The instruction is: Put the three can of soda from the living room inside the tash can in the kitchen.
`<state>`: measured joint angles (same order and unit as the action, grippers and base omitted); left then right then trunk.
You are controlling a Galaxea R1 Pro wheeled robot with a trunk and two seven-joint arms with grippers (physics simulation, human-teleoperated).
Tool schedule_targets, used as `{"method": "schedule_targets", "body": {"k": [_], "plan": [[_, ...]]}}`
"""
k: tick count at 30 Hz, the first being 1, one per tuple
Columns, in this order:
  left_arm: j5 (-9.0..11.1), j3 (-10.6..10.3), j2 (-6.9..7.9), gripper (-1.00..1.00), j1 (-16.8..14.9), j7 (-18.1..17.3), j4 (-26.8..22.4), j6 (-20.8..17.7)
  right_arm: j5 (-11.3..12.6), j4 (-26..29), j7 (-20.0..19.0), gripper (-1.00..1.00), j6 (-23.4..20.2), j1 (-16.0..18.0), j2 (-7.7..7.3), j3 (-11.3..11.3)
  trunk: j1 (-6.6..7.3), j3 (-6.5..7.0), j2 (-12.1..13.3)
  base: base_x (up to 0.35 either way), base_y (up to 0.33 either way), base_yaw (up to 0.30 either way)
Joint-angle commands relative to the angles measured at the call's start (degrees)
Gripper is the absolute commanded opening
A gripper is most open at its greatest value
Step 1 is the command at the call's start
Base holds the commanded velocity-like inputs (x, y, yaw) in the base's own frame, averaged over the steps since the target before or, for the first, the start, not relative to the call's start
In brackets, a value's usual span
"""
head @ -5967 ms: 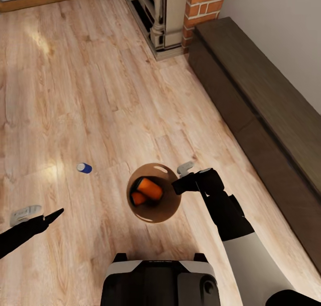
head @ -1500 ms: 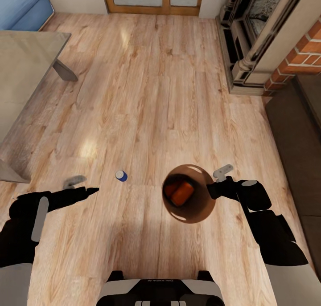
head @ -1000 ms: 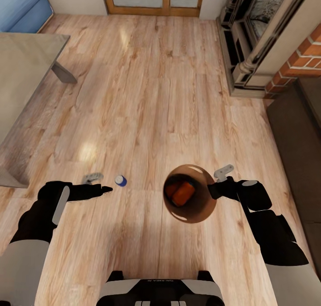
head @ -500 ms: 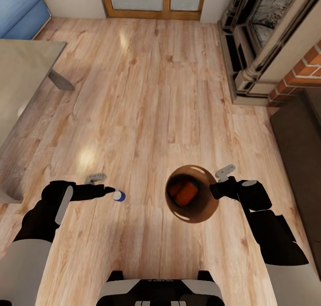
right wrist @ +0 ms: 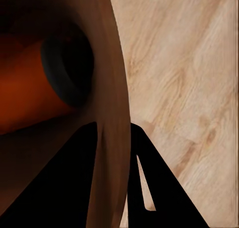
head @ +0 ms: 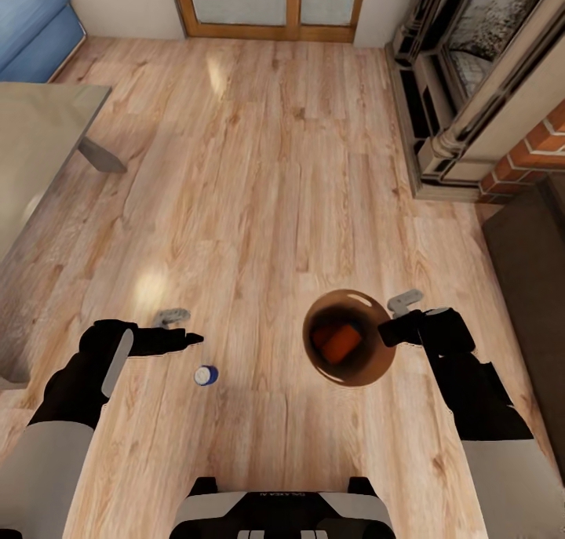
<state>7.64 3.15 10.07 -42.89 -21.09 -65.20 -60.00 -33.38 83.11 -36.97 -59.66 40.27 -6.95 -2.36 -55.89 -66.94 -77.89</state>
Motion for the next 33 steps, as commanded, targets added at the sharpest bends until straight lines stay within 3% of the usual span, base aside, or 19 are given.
{"method": "schedule_targets", "body": {"k": [1, 13, 22, 28, 33], "plan": [[0.00, -0.01, -0.02, 1.00, 0.00, 0.03, 0.03, 0.00, 1.33, -0.88, -0.27, -1.00, -0.34, 0.42, -0.02, 0.25, 0.00, 0.00, 0.00, 0.326, 0.000, 0.000], [0.16, 0.01, -0.04, 1.00, 0.00, 0.28, 3.22, 0.00, 1.30, -2.57, -0.29, -1.00, -0.34, 1.04, 0.12, 1.07, 0.00, 0.00, 0.00, 0.214, 0.000, 0.000], [0.28, 0.78, -0.05, 1.00, 0.00, 4.28, 3.54, 0.00, 1.26, -2.78, -0.22, -1.00, -0.34, 1.04, 0.07, 1.08, 0.00, 0.00, 0.00, 0.011, 0.000, 0.000], [0.25, 0.81, 0.14, 1.00, 0.05, 4.74, 3.71, 0.02, 1.26, -3.36, -0.27, -1.00, -0.34, 1.11, 0.09, 1.17, -1.31, -1.07, -2.41, 0.000, 0.000, 0.000], [0.28, 0.65, -0.03, 1.00, 0.08, 5.25, 3.70, 2.75, 1.22, -3.46, -0.29, -1.00, -0.34, 2.18, 0.02, 1.21, -2.41, -1.97, -4.41, 0.000, 0.000, 0.000]]}}
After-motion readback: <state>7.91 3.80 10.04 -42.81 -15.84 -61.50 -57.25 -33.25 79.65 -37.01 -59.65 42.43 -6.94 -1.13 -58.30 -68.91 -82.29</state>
